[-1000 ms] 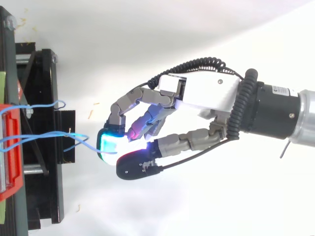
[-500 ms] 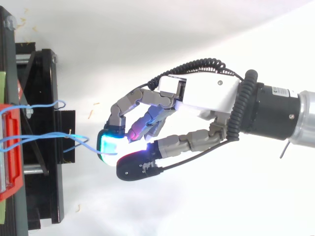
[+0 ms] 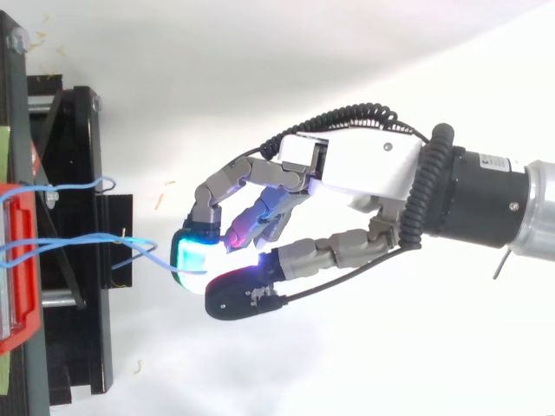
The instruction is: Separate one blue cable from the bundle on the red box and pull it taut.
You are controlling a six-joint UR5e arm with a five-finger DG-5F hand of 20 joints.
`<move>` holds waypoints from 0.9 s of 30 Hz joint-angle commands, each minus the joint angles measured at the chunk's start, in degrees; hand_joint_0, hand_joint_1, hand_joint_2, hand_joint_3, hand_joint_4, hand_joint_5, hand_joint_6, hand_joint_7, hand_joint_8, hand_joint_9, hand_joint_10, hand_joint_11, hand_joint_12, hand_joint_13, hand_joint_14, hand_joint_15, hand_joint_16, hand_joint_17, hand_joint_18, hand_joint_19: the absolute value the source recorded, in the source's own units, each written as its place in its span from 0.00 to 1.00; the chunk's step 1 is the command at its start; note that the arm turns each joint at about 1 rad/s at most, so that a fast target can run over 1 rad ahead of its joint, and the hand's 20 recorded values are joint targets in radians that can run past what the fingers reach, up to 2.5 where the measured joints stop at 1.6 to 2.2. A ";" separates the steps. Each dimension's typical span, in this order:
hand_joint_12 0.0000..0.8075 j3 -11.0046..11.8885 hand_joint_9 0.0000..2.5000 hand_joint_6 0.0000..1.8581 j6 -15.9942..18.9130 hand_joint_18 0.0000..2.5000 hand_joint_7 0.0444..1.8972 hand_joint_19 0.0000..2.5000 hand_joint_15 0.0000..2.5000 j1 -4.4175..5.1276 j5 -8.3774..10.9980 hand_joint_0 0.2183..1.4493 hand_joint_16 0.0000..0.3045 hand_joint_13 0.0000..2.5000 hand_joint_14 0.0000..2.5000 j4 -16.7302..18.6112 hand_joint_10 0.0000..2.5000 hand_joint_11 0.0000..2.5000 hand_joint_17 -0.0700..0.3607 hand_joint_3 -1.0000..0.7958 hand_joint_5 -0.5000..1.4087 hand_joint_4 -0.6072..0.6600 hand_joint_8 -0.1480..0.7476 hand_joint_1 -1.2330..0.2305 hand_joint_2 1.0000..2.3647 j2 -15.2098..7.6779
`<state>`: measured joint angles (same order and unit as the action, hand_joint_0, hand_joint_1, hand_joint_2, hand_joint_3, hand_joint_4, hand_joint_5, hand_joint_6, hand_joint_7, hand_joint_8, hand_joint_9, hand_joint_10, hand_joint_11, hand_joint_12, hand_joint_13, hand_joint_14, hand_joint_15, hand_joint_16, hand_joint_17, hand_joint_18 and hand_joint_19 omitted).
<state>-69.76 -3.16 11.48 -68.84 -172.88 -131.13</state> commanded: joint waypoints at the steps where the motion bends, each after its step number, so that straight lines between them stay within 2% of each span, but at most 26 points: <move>1: 0.57 0.06 0.37 0.47 0.00 0.33 0.46 0.20 0.15 0.04 0.03 0.31 0.22 0.34 0.01 0.00 0.00 0.01 0.52 0.50 0.26 0.46 0.52 0.31 0.01 -0.09; 27: 0.56 -0.02 0.37 0.47 0.00 0.33 0.46 0.20 0.15 0.21 0.03 0.31 0.22 0.34 0.01 0.00 0.00 0.01 0.52 0.50 0.26 0.46 0.52 0.31 0.00 0.00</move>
